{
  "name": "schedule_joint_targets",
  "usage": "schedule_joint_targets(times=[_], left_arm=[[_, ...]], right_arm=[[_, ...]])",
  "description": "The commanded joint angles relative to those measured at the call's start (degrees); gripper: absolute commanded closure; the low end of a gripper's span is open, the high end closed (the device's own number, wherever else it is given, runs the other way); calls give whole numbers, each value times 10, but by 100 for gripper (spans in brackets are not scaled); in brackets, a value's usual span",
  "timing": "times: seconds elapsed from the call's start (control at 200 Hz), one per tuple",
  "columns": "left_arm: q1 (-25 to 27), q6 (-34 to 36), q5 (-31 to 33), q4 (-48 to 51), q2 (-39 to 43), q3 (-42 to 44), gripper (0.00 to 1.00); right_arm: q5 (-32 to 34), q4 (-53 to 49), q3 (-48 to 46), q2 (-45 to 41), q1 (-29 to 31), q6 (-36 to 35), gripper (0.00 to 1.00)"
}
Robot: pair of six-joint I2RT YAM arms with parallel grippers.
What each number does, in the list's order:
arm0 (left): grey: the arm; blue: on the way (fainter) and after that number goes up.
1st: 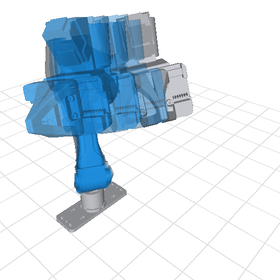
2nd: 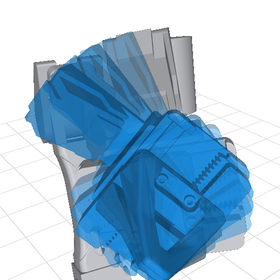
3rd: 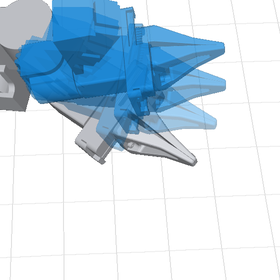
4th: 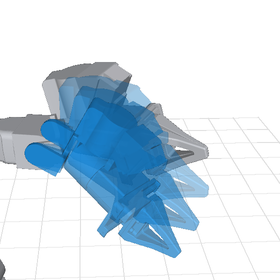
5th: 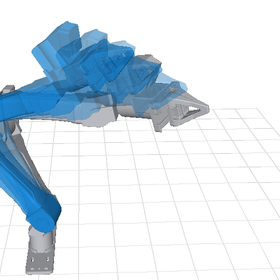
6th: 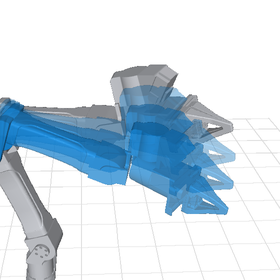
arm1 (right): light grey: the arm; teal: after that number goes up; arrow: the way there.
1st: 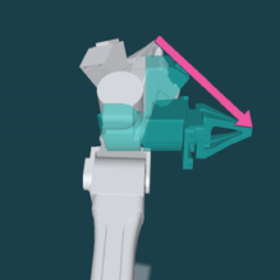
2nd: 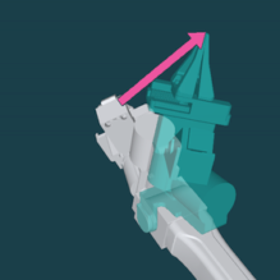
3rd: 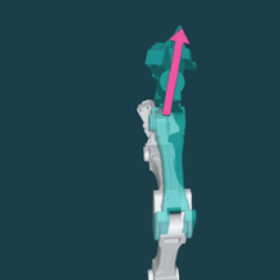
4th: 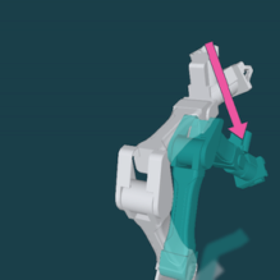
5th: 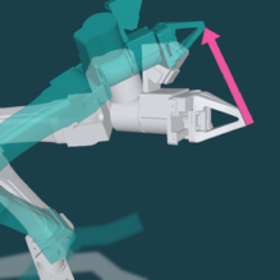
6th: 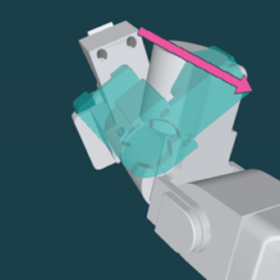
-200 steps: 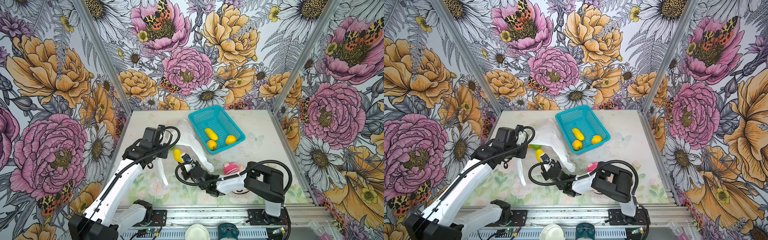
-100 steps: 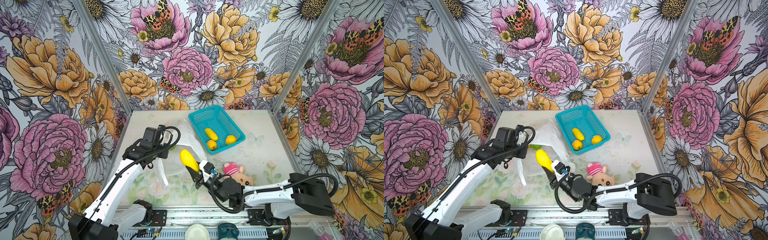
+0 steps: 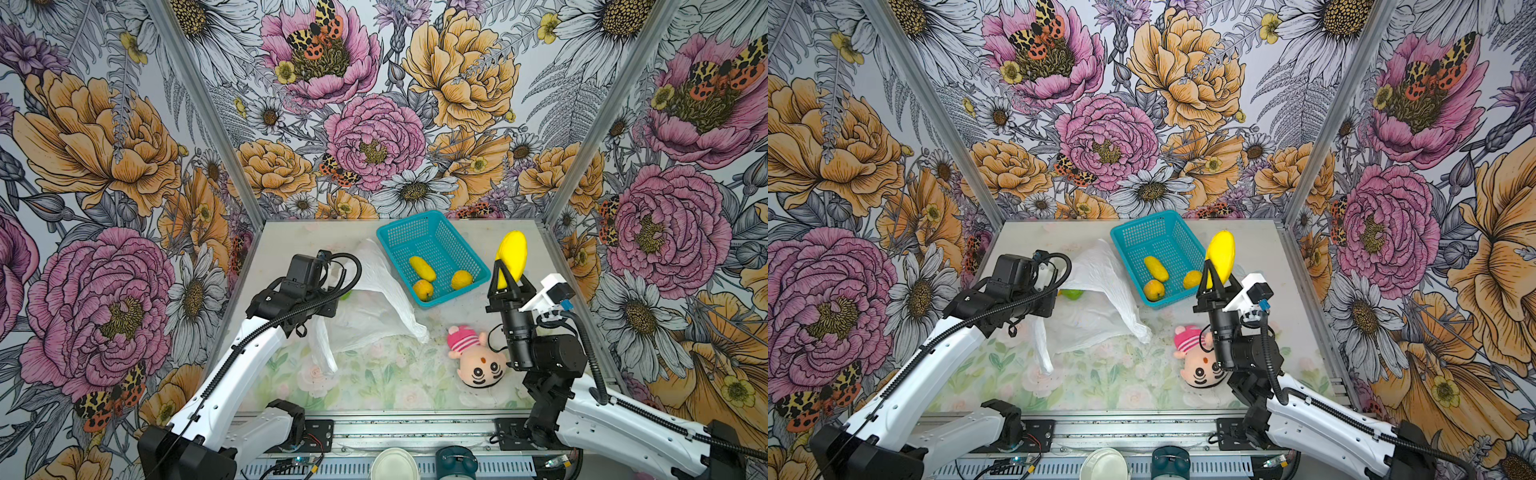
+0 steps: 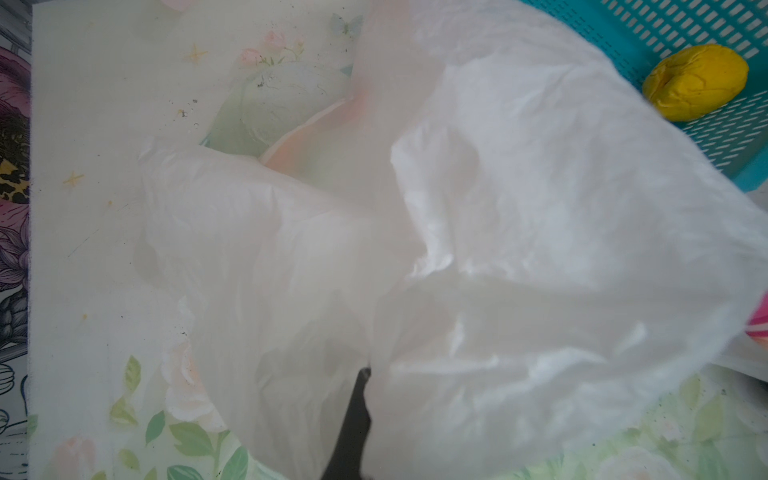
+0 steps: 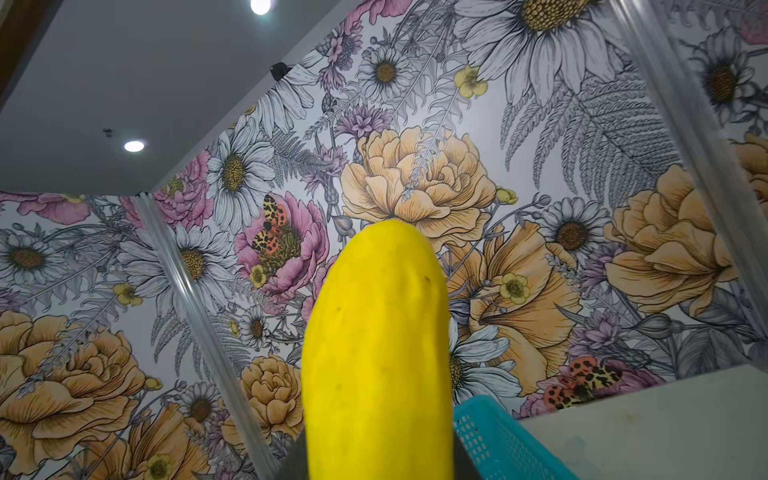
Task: Untie the knot of the plastic bag and take out the fruit
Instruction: 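Lift the yellow fruit out of the bag and raise it high, then lower the yellow fruit into the teal basket and open the right gripper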
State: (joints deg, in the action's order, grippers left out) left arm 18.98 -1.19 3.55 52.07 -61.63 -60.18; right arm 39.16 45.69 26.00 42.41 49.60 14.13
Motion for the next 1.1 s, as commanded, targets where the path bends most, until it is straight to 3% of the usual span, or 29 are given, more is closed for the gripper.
schedule_joint_targets(times=[0.0,0.09,0.14,0.355,0.53,0.731,1.096], left_arm=[[0,-5,-10,-4,-1,5,100],[-3,-5,-10,-5,3,6,100],[-3,-5,-10,-4,4,5,100],[-6,-5,-15,-4,1,5,100],[-6,-5,-12,-4,5,5,100],[-8,-5,-14,-4,4,5,100],[-17,-5,-21,-4,1,4,100]], right_arm=[[-37,-150,39,36,-38,96,70],[-119,-234,110,118,-87,124,69],[-171,-286,159,173,-109,129,75],[-272,-493,328,376,-203,221,78],[-390,-501,357,487,-277,295,76],[-478,-503,400,589,-317,309,76],[-492,-526,451,660,-313,301,73]])
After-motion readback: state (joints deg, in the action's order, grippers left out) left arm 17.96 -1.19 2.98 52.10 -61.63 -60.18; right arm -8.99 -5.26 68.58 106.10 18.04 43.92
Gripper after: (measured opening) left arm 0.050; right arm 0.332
